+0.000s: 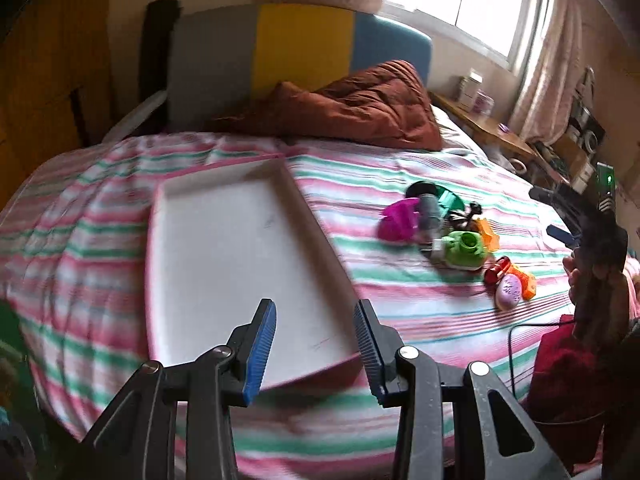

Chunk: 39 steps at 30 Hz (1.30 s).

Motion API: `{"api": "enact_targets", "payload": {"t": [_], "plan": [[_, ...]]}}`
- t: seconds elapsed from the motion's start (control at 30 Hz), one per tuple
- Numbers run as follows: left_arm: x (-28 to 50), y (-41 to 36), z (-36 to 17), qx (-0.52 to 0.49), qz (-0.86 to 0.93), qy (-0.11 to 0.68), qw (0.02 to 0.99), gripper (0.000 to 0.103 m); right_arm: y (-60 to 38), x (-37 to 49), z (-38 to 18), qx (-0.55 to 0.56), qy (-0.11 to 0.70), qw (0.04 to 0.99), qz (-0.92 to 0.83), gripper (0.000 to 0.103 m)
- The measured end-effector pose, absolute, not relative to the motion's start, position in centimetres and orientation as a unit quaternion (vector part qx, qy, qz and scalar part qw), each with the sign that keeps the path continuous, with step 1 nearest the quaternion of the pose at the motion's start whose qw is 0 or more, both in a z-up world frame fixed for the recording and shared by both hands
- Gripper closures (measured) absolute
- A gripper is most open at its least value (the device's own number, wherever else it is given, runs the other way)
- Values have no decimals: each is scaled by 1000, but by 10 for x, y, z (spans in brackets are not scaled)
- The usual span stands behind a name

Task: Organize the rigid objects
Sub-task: 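Move both tools toward the toy cluster beside the white tray, then grasp the magenta suction cup with the left gripper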

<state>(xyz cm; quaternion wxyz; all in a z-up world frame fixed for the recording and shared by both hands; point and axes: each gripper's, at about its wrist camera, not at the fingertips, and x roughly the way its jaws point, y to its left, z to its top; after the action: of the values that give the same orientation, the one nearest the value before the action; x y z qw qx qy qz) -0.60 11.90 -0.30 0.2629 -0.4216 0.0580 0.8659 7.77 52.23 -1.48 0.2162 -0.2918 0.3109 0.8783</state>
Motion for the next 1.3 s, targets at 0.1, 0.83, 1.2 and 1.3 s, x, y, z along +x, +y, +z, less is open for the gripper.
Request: {"api": "enact_targets", "payload": {"t": [0.1, 0.83, 1.2, 1.3], "plan": [[-15, 152, -1, -429, 853, 65, 289, 62, 524, 79, -16, -289, 335, 200, 874, 0], [-108, 299, -67, -532, 792, 59, 294, 62, 526, 82, -5, -269, 341, 185, 882, 0], [-125, 322, -82, -493, 808, 67, 316, 62, 519, 75, -4, -283, 321, 172, 888, 0], [-132, 322, -91, -505, 803, 60, 310, 62, 517, 72, -5, -290, 317, 167, 887, 0]]}}
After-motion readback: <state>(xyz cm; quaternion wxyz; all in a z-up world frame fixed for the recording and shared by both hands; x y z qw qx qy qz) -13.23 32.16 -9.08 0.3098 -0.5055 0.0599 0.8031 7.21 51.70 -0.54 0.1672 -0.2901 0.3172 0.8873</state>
